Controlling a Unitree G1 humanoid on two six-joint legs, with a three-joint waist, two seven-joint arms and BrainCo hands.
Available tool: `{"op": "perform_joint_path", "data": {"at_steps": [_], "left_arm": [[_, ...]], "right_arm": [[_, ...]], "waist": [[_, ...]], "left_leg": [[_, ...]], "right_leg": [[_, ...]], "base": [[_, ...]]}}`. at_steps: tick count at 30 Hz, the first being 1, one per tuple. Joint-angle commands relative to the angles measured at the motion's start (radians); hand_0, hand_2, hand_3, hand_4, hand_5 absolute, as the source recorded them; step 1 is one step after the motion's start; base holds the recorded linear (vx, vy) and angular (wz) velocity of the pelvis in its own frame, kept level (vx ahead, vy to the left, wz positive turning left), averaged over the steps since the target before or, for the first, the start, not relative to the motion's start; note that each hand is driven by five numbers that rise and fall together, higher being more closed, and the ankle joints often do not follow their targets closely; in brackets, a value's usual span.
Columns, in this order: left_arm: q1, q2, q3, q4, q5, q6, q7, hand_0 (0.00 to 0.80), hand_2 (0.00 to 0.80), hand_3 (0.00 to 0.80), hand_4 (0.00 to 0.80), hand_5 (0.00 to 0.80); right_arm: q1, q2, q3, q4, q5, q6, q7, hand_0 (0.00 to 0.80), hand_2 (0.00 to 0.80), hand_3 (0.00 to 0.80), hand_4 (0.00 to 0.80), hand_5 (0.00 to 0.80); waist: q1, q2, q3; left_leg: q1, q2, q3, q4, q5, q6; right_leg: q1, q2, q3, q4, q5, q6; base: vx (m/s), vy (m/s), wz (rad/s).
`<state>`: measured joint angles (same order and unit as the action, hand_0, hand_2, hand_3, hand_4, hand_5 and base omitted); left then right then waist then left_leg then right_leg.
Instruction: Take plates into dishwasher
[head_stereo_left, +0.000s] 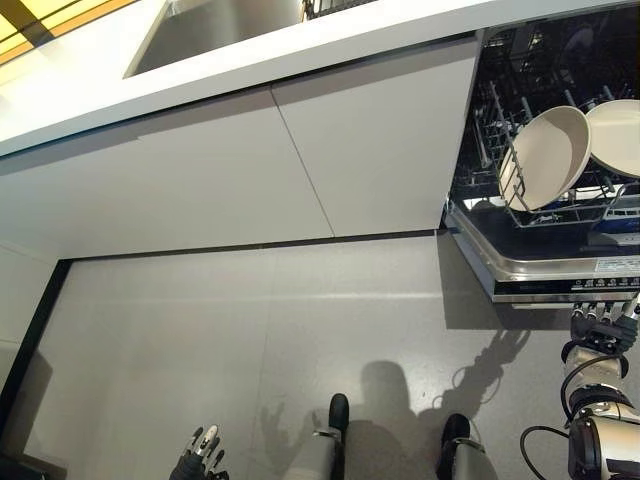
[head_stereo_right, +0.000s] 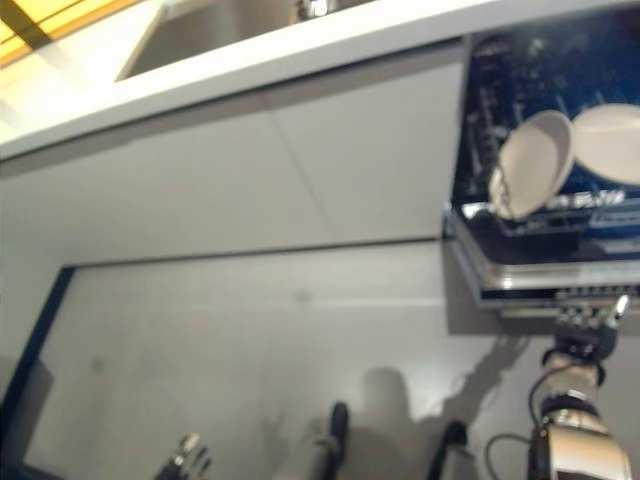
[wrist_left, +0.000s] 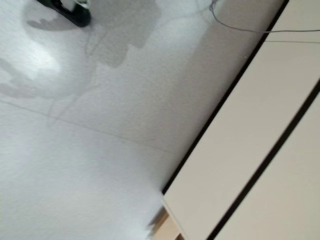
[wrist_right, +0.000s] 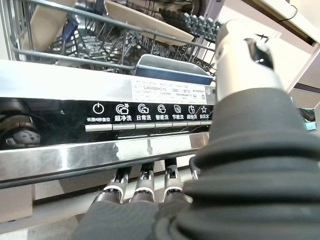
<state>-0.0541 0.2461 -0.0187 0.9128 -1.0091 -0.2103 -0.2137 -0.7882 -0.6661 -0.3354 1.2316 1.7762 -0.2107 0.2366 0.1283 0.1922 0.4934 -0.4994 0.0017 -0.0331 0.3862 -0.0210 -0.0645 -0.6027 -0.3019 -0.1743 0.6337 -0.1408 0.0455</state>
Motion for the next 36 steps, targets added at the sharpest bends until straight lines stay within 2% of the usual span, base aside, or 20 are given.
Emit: {"op": "perform_joint_path", "data": {"at_steps": [1, 2, 5, 6, 7, 11, 23, 29, 36], "left_arm": [[0.049, 0.069, -0.003, -0.033, -0.042, -0.01, 0.015, 0.0, 0.0, 0.0, 0.0, 0.0], [0.054, 0.075, -0.002, -0.034, -0.054, -0.006, 0.016, 0.0, 0.0, 0.0, 0.0, 0.0], [0.059, 0.08, 0.012, -0.035, -0.059, 0.009, 0.023, 0.0, 0.0, 0.0, 0.0, 0.0], [0.06, 0.08, 0.016, -0.037, -0.06, 0.011, 0.024, 0.0, 0.0, 0.0, 0.0, 0.0], [0.068, 0.085, 0.022, -0.036, -0.067, 0.011, 0.021, 0.0, 0.0, 0.0, 0.0, 0.0], [0.086, 0.088, 0.04, -0.04, -0.049, 0.015, 0.012, 0.0, 0.0, 0.0, 0.0, 0.0], [0.11, 0.104, 0.039, -0.036, -0.029, 0.022, -0.026, 0.0, 0.0, 0.0, 0.0, 0.0], [0.117, 0.107, 0.038, -0.035, -0.015, 0.031, -0.023, 0.0, 0.0, 0.0, 0.0, 0.0], [0.137, 0.107, 0.042, -0.02, 0.006, 0.029, -0.03, 0.0, 0.0, 0.0, 0.0, 0.0]], "right_arm": [[-0.201, -0.13, 0.094, -0.118, -0.115, -0.011, 0.041, 0.0, 0.0, 0.0, 0.0, 0.0], [-0.242, -0.14, 0.117, -0.126, -0.15, -0.009, 0.014, 0.0, 0.0, 0.0, 0.0, 0.0], [-0.305, -0.161, 0.159, -0.126, -0.194, 0.001, -0.023, 0.0, 0.0, 0.0, 0.0, 0.0], [-0.313, -0.162, 0.165, -0.127, -0.193, 0.0, -0.025, 0.0, 0.0, 0.0, 0.0, 0.0], [-0.336, -0.171, 0.182, -0.133, -0.2, 0.007, -0.034, 0.0, 0.0, 0.0, 0.0, 0.0], [-0.341, -0.177, 0.19, -0.139, -0.215, 0.01, -0.051, 0.0, 0.0, 0.0, 0.0, 0.0], [-0.351, -0.182, 0.217, -0.187, -0.199, -0.011, 0.063, 0.0, 0.0, 0.0, 0.0, 0.0], [-0.362, -0.212, 0.212, -0.196, -0.213, -0.012, 0.035, 0.0, 0.0, 0.0, 0.0, 0.0], [-0.337, -0.252, 0.186, -0.179, -0.214, 0.015, 0.028, 0.0, 0.0, 0.0, 0.0, 0.0]], "waist": [[0.037, 0.006, -0.004], [0.045, 0.008, 0.0], [0.061, 0.007, -0.009], [0.063, 0.01, -0.003], [0.069, 0.005, -0.008], [0.081, -0.001, -0.001], [0.096, -0.01, -0.001], [0.104, -0.024, -0.029], [0.108, -0.038, -0.051]], "left_leg": [[-0.006, 0.009, 0.001, 0.073, -0.015, 0.033], [-0.013, 0.008, 0.0, 0.075, 0.005, 0.035], [-0.006, 0.002, -0.016, 0.076, 0.002, 0.03], [-0.012, 0.004, -0.011, 0.073, 0.021, 0.033], [-0.003, 0.005, -0.018, 0.07, 0.012, 0.028], [0.001, 0.012, -0.026, 0.066, 0.03, 0.02], [0.047, 0.016, -0.047, 0.012, 0.056, 0.01], [0.095, 0.02, -0.061, -0.012, 0.064, 0.003], [0.131, 0.03, -0.073, -0.02, 0.073, -0.005]], "right_leg": [[0.064, -0.005, 0.008, 0.03, -0.011, 0.004], [0.061, -0.008, -0.001, 0.035, -0.003, -0.004], [0.073, -0.002, 0.004, 0.046, -0.029, -0.001], [0.067, -0.005, -0.006, 0.046, -0.013, -0.01], [0.077, 0.0, -0.003, 0.053, -0.036, -0.005], [0.089, 0.0, -0.016, 0.07, -0.055, -0.01], [0.139, 0.006, -0.047, 0.045, -0.06, -0.012], [0.206, 0.014, -0.07, 0.006, -0.062, -0.018], [0.26, 0.023, -0.089, -0.018, -0.064, -0.027]], "base": [[0.046, 0.007, 0.0], [0.108, -0.009, 0.0], [0.067, -0.004, -0.02], [0.063, -0.036, -0.06], [0.074, -0.06, -0.06], [0.093, -0.068, 0.04], [0.032, -0.024, 0.06], [0.059, -0.009, 0.01], [0.053, -0.011, 0.09]]}}
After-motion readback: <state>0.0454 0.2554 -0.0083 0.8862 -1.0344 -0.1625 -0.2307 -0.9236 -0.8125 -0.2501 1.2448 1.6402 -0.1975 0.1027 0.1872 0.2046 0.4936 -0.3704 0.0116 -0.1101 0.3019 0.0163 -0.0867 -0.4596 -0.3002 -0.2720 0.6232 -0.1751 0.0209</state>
